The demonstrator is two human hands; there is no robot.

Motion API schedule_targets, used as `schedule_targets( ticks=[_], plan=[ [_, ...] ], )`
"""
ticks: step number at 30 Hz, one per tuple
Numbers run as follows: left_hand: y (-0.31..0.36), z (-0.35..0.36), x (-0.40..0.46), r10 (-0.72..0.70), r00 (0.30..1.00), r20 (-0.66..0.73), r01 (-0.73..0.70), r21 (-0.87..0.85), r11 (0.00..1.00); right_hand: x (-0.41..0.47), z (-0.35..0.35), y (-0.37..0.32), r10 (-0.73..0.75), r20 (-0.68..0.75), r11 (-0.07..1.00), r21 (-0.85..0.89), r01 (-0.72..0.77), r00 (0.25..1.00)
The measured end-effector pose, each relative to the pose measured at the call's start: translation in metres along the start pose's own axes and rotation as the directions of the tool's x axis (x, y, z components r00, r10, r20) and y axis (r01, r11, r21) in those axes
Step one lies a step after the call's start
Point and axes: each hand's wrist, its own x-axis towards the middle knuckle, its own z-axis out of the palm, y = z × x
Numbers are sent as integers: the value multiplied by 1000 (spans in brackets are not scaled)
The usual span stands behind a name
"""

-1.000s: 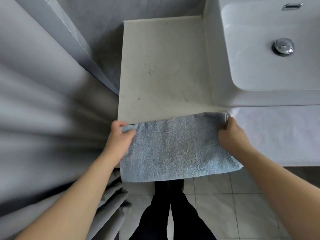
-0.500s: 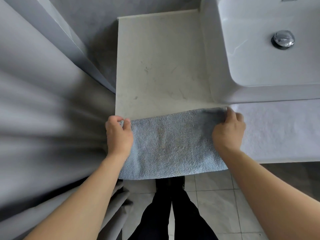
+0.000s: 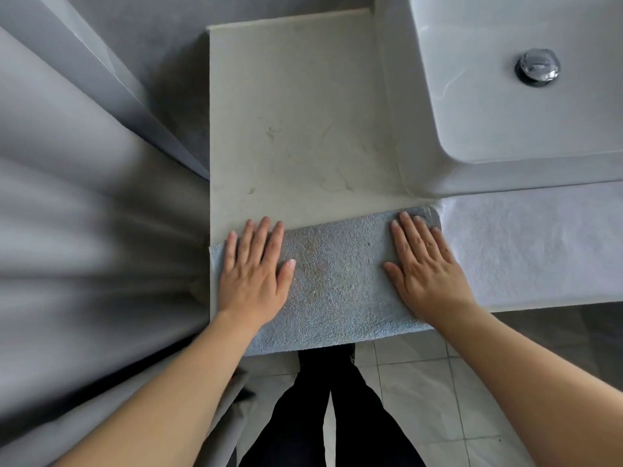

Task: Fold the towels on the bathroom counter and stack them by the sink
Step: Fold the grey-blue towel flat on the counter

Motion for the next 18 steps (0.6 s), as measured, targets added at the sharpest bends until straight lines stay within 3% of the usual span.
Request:
schedule_targets(
  ticks=[3,10,15,18],
  plan=[
    [15,-14,7,-48,998,-37,47,-50,998,1,-9,-7,45,-47,999,28,-44,998],
    [115,-49,17,296,947,-122,-317,-241,917,-27,-42,38,85,-192,986,158,-55,978],
    [208,-58,22,379,908,-177,-418,-323,849,-62,-49,104,152,-196,970,217,-108,969],
    [268,-59,32,367,913,-178,-407,-336,849,-89,-51,157,189,-166,961,234,-147,968]
  ],
)
